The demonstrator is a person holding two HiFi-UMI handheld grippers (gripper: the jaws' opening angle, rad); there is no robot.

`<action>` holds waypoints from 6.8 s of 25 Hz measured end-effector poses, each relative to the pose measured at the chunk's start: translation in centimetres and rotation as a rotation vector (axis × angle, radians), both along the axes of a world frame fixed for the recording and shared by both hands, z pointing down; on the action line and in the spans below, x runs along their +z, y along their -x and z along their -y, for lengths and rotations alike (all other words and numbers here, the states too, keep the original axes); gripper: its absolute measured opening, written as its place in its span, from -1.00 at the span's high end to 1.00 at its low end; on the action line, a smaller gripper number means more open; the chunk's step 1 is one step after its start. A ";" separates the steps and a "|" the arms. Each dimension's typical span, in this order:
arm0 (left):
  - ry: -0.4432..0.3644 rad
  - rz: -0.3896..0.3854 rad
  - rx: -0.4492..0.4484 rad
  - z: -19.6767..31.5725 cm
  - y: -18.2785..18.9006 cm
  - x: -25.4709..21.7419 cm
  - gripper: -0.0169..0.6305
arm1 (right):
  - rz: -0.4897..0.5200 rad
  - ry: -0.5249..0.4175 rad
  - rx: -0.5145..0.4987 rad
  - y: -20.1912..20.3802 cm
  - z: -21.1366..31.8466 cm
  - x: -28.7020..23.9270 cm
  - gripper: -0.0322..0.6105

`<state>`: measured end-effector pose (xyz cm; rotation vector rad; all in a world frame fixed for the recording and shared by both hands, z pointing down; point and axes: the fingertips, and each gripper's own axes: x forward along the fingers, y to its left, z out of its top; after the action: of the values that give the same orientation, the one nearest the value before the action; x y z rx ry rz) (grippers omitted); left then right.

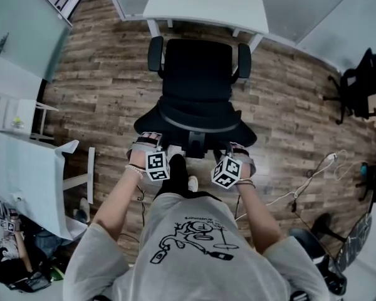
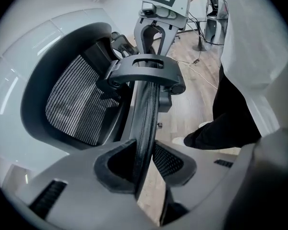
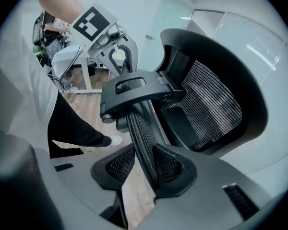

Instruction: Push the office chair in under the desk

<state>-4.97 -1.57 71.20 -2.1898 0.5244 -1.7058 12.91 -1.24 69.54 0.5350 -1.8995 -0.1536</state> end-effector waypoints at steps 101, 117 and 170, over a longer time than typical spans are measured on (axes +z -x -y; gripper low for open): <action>0.064 -0.044 0.032 43.1 -0.9 -0.8 0.53 | -0.002 0.004 0.177 -0.6 43.3 -0.3 0.38; 0.071 -0.029 0.008 49.5 -0.2 -1.1 0.52 | 0.006 0.016 0.177 0.0 50.2 -0.5 0.37; 0.094 -1.081 -0.461 47.9 -5.1 -24.5 0.94 | 1.008 0.043 0.385 6.6 47.7 -24.6 0.74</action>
<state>0.18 -49.52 46.75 -3.1040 1.2758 -0.5062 6.36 -48.97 44.92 1.0653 -2.6900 0.5014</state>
